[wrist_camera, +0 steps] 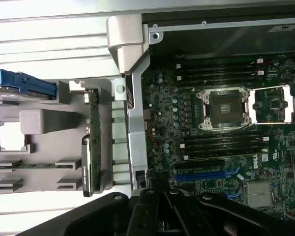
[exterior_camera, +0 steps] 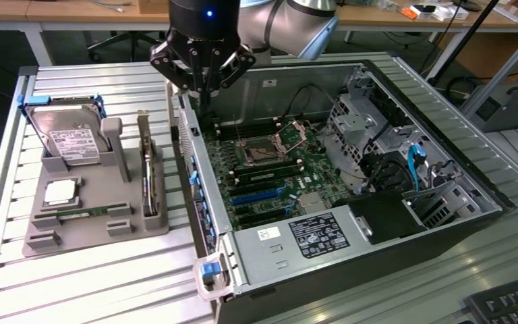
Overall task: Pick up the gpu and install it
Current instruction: 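Reach for the gpu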
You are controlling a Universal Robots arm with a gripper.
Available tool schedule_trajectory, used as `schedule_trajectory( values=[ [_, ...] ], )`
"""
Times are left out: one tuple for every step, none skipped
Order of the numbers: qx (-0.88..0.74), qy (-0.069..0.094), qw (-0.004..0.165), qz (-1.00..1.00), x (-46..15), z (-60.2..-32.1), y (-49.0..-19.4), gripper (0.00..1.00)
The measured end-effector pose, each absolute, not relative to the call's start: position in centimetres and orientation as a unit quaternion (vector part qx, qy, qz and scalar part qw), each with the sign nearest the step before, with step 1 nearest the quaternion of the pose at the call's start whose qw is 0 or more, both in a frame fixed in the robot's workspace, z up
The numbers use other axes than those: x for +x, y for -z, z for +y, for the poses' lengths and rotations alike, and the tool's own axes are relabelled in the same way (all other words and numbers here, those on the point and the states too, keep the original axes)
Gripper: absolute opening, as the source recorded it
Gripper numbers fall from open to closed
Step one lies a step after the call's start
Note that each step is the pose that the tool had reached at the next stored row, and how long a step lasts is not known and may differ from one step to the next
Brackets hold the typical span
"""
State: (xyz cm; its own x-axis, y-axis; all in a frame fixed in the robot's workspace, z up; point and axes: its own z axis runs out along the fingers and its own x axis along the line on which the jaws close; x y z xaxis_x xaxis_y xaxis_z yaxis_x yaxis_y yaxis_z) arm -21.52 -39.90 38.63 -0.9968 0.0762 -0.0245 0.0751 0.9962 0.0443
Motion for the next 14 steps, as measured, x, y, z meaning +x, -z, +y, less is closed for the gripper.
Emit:
schedule_trajectory(
  values=[
    [0.038,-0.022,0.013,0.999,-21.54,-39.90,-38.63,0.10],
    [0.038,-0.022,0.013,0.999,-21.56,-39.90,-38.63,0.10],
    [0.038,-0.022,0.013,0.999,-21.59,-39.90,-38.62,0.10],
    [0.038,-0.022,0.013,0.999,-21.61,-39.90,-38.62,0.10],
    [0.038,-0.022,0.013,0.999,-21.62,-39.90,-38.62,0.10],
    [0.038,-0.022,0.013,0.999,-21.63,-39.90,-38.62,0.10],
    [0.038,-0.022,0.013,0.999,-21.64,-39.90,-38.62,0.10],
    [0.038,-0.022,0.013,0.999,-21.66,-39.90,-38.62,0.10],
    [0.038,-0.022,0.013,0.999,-21.68,-39.90,-38.62,0.10],
    [0.038,-0.022,0.013,0.999,-21.70,-39.90,-38.62,0.10],
    [0.038,-0.022,0.013,0.999,-21.72,-39.90,-38.61,0.10],
    [0.038,-0.022,0.013,0.999,-21.74,-39.90,-38.61,0.10],
    [0.038,-0.022,0.013,0.999,-21.76,-39.90,-38.61,0.10],
    [0.038,-0.022,0.013,0.999,-21.79,-39.90,-38.61,0.10]
  ],
)
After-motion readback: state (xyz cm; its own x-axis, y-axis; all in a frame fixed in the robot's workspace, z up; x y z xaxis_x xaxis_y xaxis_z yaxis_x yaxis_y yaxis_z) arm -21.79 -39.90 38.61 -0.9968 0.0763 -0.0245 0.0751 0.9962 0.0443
